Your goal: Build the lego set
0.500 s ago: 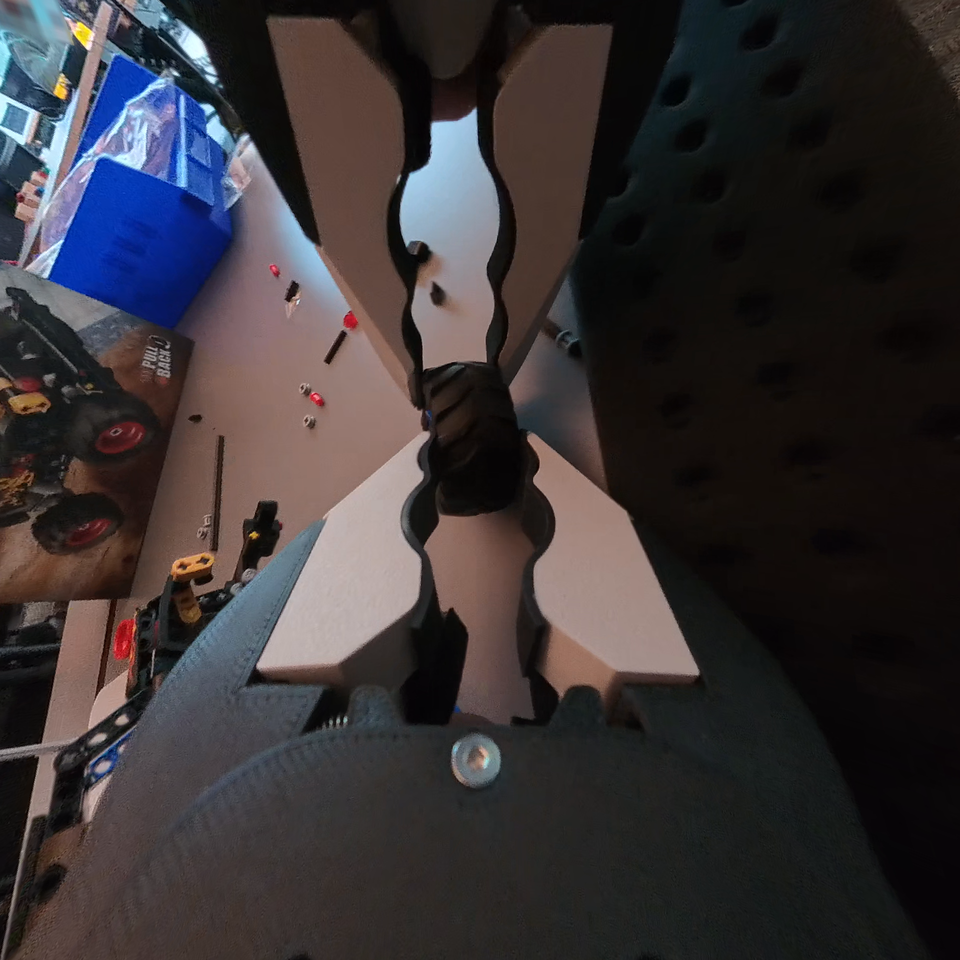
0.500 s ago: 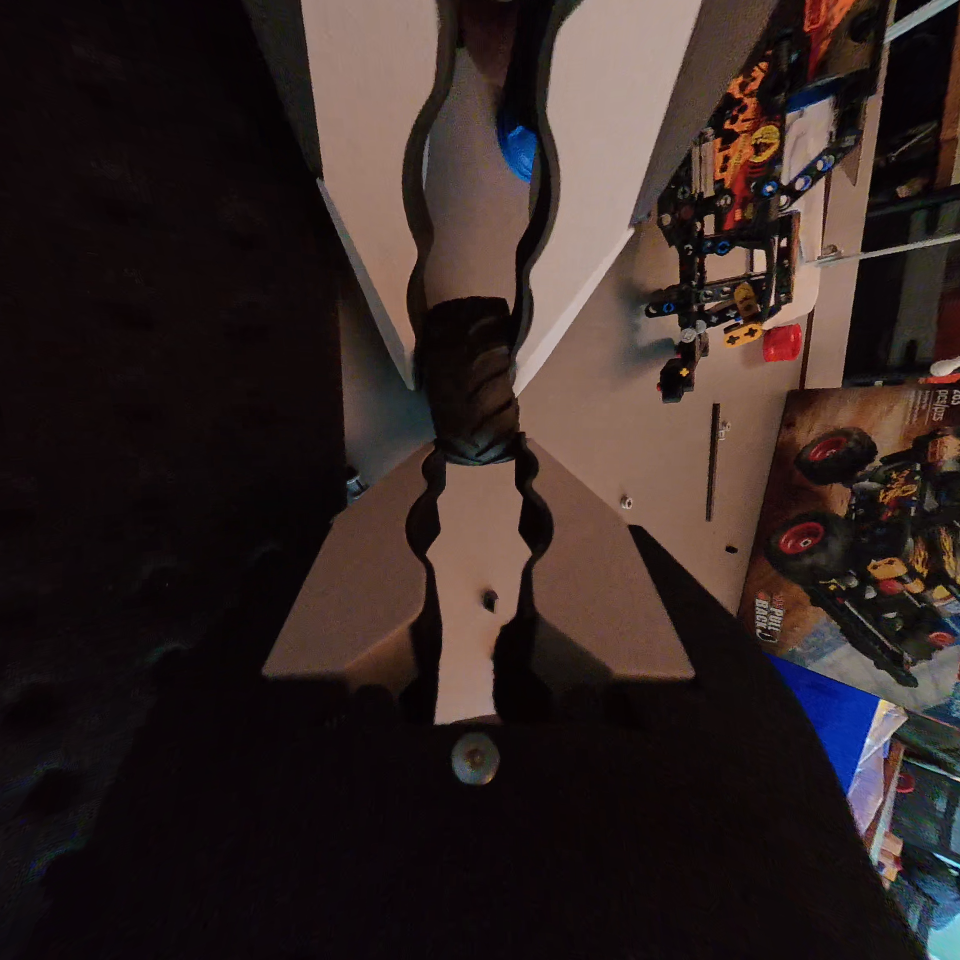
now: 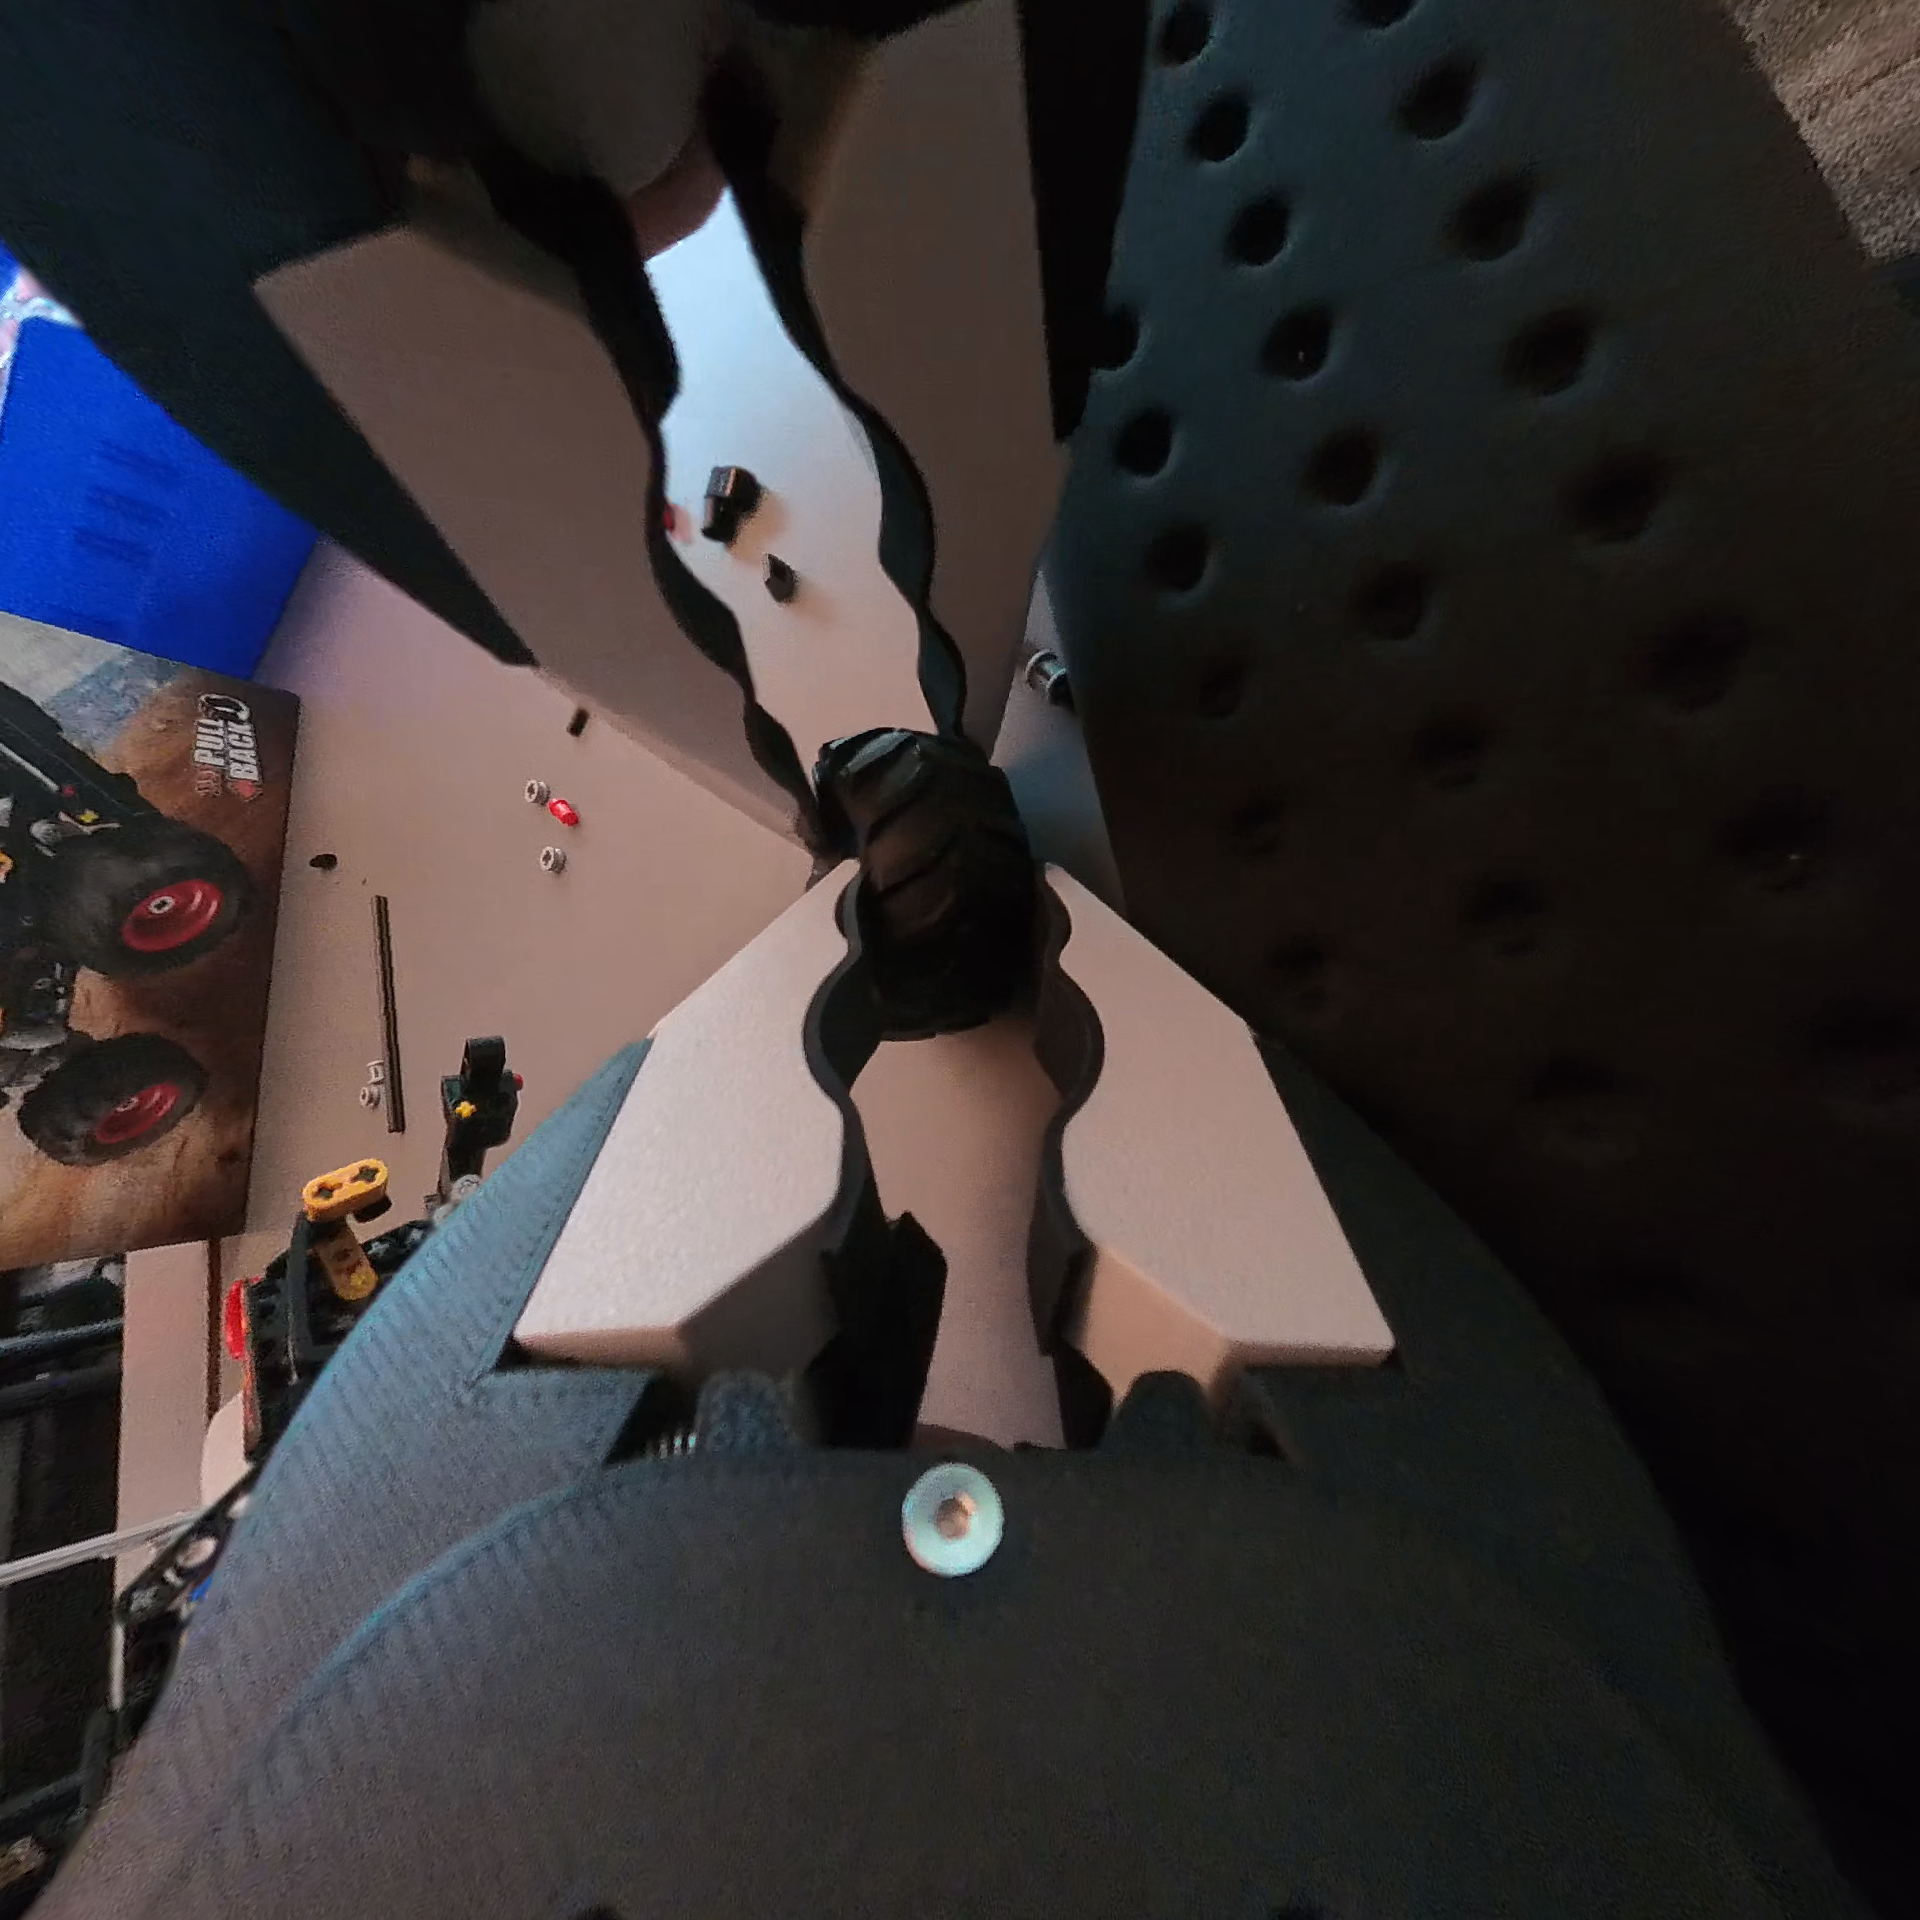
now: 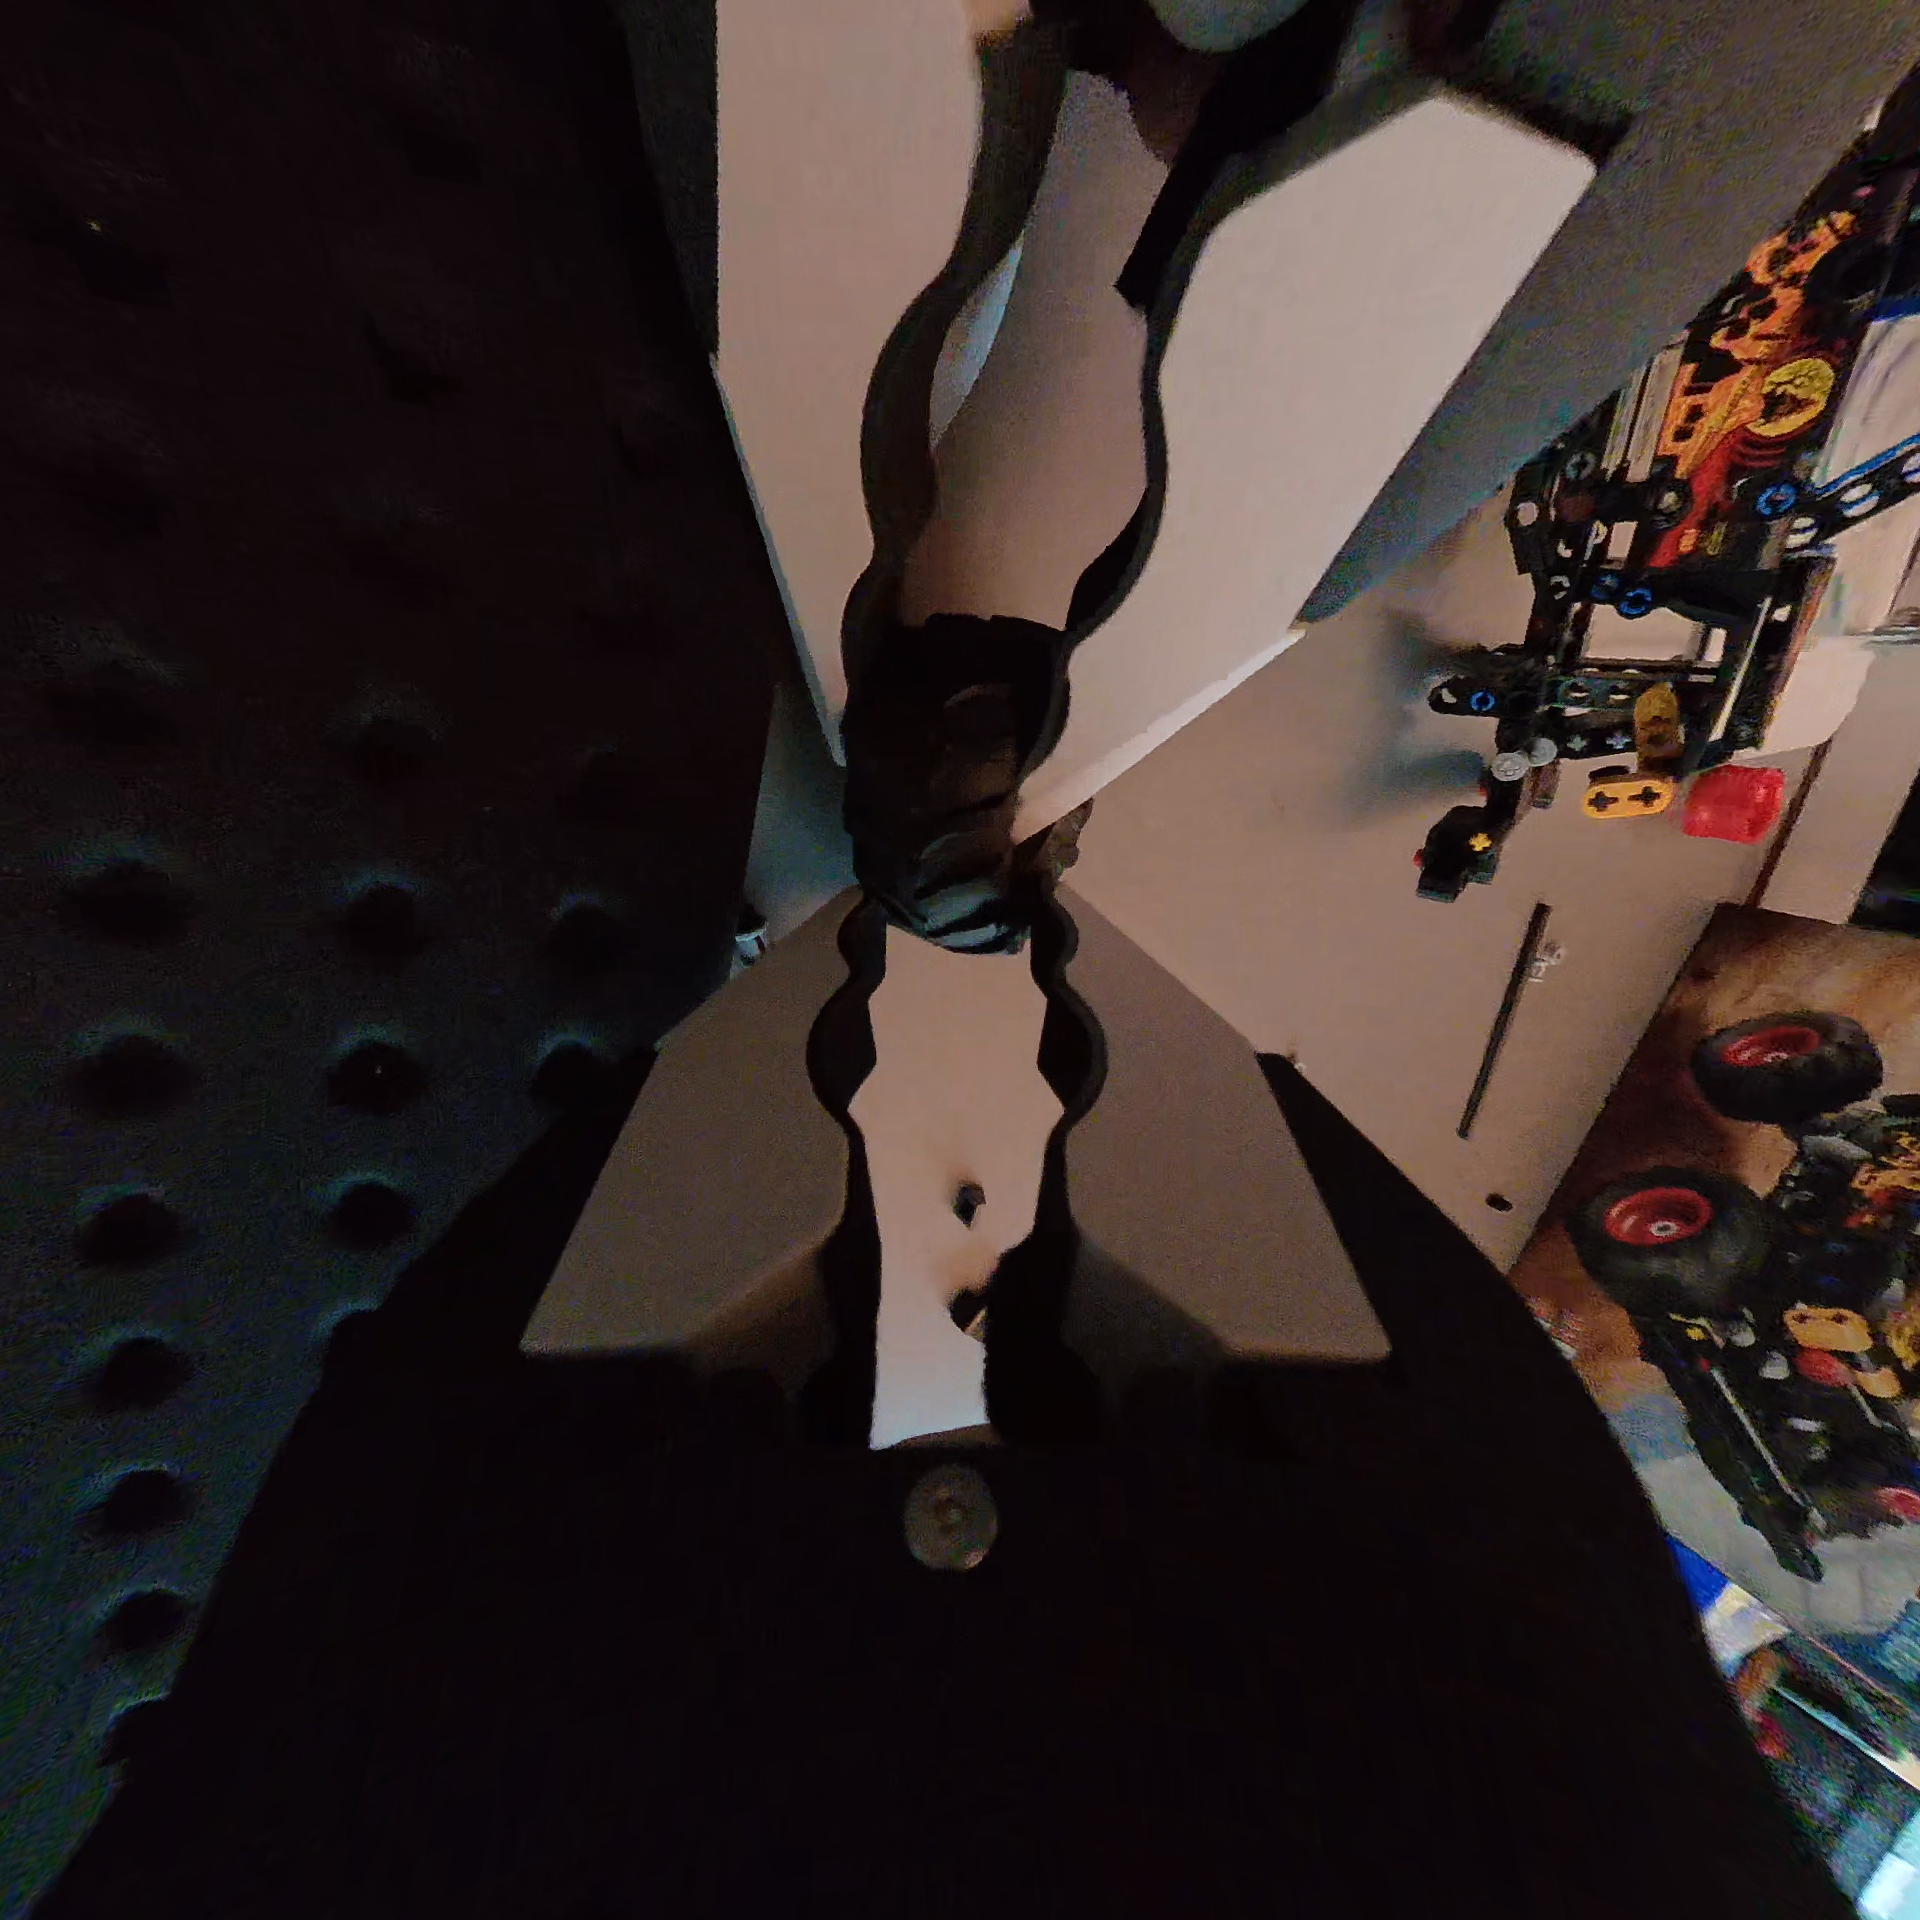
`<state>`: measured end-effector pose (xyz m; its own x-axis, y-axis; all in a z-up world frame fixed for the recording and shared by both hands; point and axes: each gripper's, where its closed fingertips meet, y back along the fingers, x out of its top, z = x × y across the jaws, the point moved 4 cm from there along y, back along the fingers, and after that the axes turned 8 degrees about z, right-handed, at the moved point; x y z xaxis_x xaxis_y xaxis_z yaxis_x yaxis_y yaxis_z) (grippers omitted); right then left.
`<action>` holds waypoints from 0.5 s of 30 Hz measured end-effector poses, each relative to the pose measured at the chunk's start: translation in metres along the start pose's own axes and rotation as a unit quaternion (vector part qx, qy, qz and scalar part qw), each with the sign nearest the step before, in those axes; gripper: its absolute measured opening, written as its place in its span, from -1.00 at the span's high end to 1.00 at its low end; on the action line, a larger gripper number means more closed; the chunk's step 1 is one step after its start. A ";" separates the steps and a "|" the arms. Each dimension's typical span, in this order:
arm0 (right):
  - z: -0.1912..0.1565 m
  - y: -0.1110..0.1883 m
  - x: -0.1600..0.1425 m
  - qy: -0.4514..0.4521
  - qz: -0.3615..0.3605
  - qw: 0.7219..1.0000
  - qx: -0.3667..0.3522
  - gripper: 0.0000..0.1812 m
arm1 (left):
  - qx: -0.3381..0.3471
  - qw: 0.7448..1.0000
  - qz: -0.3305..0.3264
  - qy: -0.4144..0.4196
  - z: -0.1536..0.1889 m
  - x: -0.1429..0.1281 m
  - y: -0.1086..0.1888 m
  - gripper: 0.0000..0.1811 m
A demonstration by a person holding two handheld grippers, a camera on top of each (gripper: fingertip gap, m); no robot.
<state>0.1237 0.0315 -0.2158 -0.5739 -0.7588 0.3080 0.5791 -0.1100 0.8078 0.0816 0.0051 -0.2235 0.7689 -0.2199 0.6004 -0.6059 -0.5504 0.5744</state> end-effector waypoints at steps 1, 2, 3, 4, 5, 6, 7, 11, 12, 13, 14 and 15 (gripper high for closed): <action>0.001 0.000 -0.001 -0.017 0.011 1.000 0.014 0.72 | -0.002 1.000 -0.002 -0.001 0.000 0.000 0.000 0.69; 0.003 0.000 -0.002 -0.031 0.024 0.999 0.028 0.72 | -0.003 1.000 0.000 0.003 -0.001 0.000 0.000 0.69; 0.004 0.000 -0.002 -0.038 0.033 0.998 0.039 0.72 | -0.004 1.000 0.001 0.009 -0.001 0.000 0.000 0.70; 0.005 0.000 -0.003 -0.045 0.040 0.997 0.050 0.71 | -0.006 1.000 -0.001 0.013 -0.001 -0.001 0.000 0.70; 0.006 0.000 -0.004 -0.055 0.048 0.995 0.064 0.71 | -0.008 1.000 -0.001 0.019 -0.002 0.000 0.000 0.71; 0.008 -0.001 -0.005 -0.062 0.057 0.993 0.078 0.71 | -0.009 1.000 -0.001 0.027 -0.003 -0.001 -0.001 0.71; 0.009 -0.001 -0.005 -0.068 0.063 0.992 0.091 0.71 | -0.012 0.999 0.000 0.034 -0.003 -0.001 -0.001 0.71; 0.013 -0.003 -0.007 -0.096 0.078 0.983 0.137 0.71 | -0.013 0.999 -0.004 0.045 -0.003 -0.002 -0.002 0.71; 0.013 -0.003 -0.007 -0.101 0.080 0.981 0.143 0.71 | -0.016 0.999 -0.003 0.050 -0.004 -0.002 -0.002 0.71; 0.014 -0.004 -0.007 -0.108 0.083 0.980 0.147 0.71 | -0.017 0.998 -0.003 0.054 -0.004 -0.002 -0.002 0.70; 0.013 -0.003 -0.007 -0.111 0.087 0.980 0.143 0.70 | -0.014 0.999 -0.002 0.053 -0.004 -0.002 -0.002 0.70; 0.012 -0.003 -0.006 -0.112 0.088 0.981 0.129 0.69 | -0.011 0.999 -0.002 0.048 -0.004 -0.003 -0.002 0.70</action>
<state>0.1184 0.0443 -0.2135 -0.6072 -0.5882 0.5341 0.5313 0.1992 0.8234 0.0799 0.0095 -0.2241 0.7490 -0.1393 0.6478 -0.6078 -0.5337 0.5879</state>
